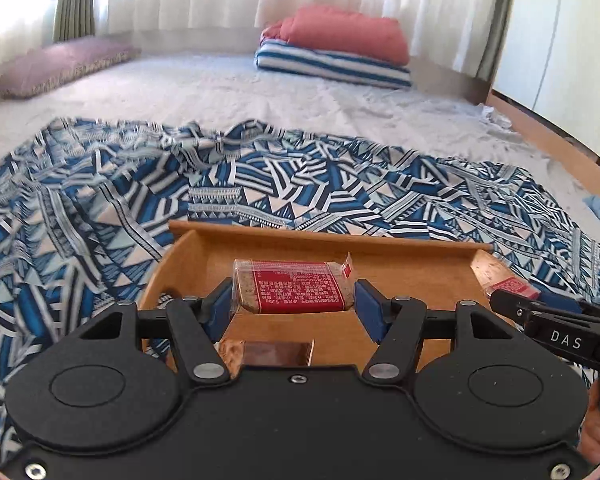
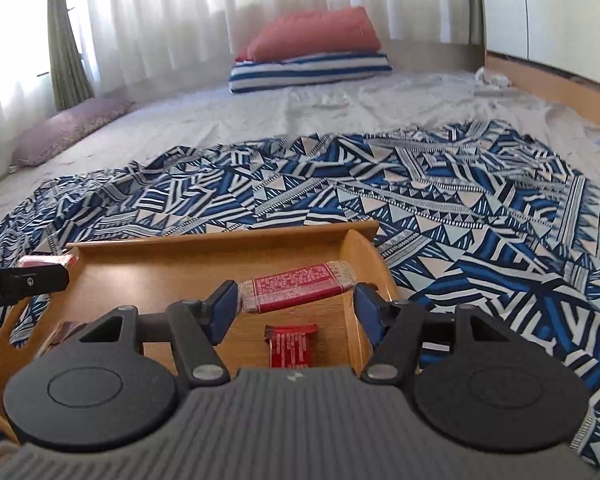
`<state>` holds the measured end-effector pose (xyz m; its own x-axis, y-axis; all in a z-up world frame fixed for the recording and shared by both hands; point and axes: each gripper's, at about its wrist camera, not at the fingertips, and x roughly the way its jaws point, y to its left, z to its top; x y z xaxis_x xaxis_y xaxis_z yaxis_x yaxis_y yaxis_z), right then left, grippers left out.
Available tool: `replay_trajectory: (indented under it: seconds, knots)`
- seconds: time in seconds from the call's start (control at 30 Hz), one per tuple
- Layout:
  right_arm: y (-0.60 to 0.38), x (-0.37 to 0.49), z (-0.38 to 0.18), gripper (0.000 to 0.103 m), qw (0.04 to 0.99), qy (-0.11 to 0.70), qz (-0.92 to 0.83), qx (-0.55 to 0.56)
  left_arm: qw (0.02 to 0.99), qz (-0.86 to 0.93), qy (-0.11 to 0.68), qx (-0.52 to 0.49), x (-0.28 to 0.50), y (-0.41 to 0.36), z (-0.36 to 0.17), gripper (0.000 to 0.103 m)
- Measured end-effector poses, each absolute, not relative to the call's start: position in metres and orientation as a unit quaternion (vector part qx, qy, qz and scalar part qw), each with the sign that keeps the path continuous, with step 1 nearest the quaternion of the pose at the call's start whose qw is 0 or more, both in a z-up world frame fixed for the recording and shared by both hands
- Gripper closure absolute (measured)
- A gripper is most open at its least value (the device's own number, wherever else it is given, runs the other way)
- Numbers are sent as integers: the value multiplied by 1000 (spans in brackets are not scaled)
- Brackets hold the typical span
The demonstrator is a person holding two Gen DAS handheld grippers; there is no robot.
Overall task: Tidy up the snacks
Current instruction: 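Carry the red wafer packet and small red packet over the tray with both tools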
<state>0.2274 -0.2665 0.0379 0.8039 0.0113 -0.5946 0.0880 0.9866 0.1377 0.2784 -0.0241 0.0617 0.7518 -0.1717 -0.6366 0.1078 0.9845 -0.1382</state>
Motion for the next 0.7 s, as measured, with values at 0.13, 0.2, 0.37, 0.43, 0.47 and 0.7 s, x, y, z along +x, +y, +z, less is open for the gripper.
replay_trajectory:
  seconds: [0.13,0.2,0.37,0.43,0.47,0.7]
  knots:
    - [-260,245,30,37,943,328,-23,58,932,-68,353,-35,294,-28,51,42]
    - [-256,250,26,37,941,333,-21,49,931,-65,357,-33,299,-28,47,42]
    - [-246,257,21,37,940,339,-12,30,928,-57,368,-29,307,-25,39,42]
    - [-243,259,19,37,939,342,-11,24,926,-53,372,-25,309,-25,36,42]
    - [-242,260,18,37,939,343,-11,23,926,-52,374,-24,310,-24,35,42]
    - [-245,265,10,37,935,354,-11,28,923,-48,380,-23,315,-22,29,42]
